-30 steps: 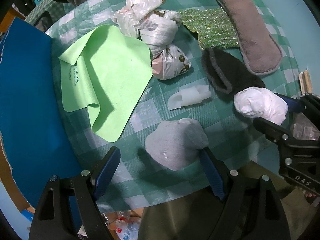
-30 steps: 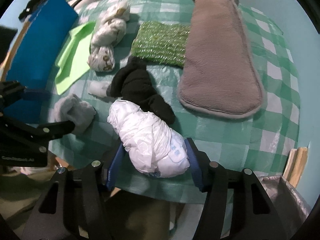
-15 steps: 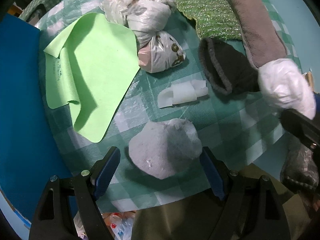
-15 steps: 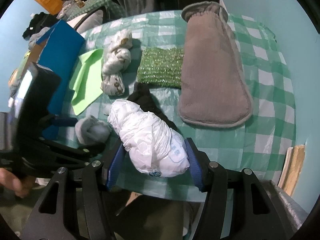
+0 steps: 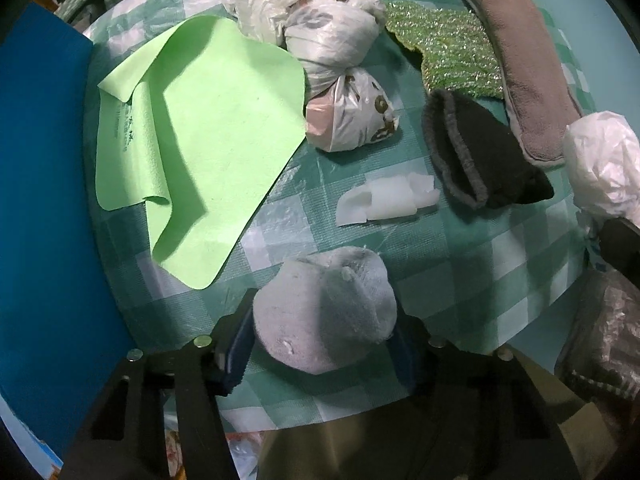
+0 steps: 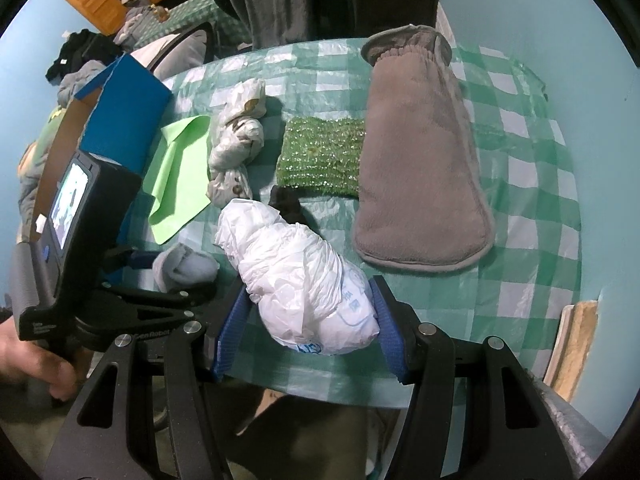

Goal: Organize soft objects
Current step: 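Grasp the white diaper bundle with the right tool while the left tool grasps the grey sock ball, then carry the diaper bundle and grey sock ball over the cardboard box with both tools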

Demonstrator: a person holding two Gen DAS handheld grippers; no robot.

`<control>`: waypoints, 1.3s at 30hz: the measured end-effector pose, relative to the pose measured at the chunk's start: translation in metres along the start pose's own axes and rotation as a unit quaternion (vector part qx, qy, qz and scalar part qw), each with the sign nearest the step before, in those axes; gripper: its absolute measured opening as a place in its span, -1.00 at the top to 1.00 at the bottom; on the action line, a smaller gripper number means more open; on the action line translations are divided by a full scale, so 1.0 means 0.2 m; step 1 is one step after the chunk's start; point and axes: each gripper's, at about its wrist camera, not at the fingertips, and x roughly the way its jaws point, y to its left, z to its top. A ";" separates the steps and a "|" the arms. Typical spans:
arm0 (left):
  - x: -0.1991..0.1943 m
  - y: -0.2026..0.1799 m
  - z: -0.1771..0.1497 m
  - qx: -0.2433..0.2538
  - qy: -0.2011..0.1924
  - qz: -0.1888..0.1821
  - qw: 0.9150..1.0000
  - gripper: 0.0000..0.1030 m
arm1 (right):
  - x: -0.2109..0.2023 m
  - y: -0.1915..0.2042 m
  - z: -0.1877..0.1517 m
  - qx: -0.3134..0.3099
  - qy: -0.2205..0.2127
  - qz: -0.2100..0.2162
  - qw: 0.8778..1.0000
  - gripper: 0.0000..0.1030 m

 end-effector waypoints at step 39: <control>-0.74 0.17 -0.05 -0.037 -0.118 -0.012 0.992 0.30 | -0.23 0.22 0.24 -0.016 -0.050 0.010 0.999 -0.15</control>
